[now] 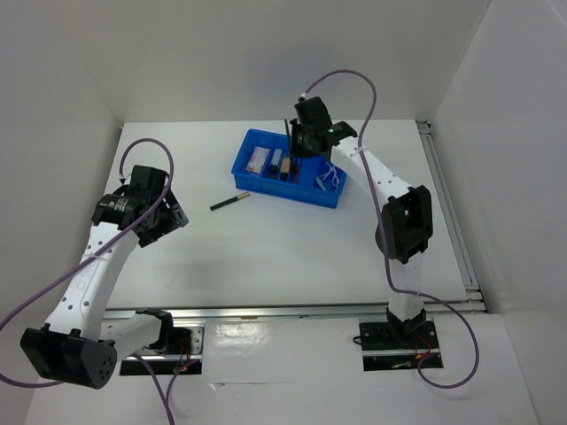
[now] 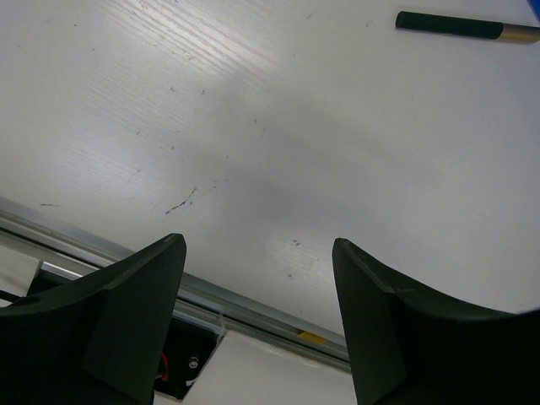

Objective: Organize the makeup

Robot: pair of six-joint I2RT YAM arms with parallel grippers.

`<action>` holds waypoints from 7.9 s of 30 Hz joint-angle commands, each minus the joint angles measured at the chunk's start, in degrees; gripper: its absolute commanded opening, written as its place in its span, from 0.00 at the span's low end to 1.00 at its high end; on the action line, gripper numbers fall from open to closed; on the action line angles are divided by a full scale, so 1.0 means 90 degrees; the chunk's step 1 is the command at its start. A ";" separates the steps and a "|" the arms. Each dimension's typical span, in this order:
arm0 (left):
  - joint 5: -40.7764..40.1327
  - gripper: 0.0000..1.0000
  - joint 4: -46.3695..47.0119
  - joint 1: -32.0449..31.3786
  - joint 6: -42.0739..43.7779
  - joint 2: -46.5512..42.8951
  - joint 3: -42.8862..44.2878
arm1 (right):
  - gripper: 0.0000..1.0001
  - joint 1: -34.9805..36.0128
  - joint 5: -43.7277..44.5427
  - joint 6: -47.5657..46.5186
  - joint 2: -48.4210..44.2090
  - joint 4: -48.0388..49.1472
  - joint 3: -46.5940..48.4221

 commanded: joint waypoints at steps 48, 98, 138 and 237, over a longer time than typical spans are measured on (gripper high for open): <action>0.1745 0.60 0.2793 -0.0287 0.2508 0.4629 0.2123 | 0.47 -0.1018 0.0687 0.1052 -0.0089 -0.0421 0.0718; 0.2243 0.62 0.2619 -0.0228 0.2432 0.3322 0.1694 | 0.04 -0.1077 -0.0847 -0.0473 0.2325 -0.0431 0.2135; 0.2125 0.65 0.3916 -0.0287 0.2665 0.3975 0.1234 | 0.46 -0.1077 -0.0066 -0.0101 0.0323 -0.1155 0.1765; 0.1971 1.00 0.3918 -0.2406 0.2119 0.4086 0.4035 | 1.00 -0.2376 0.1155 0.1383 -0.3896 -0.1584 -0.3255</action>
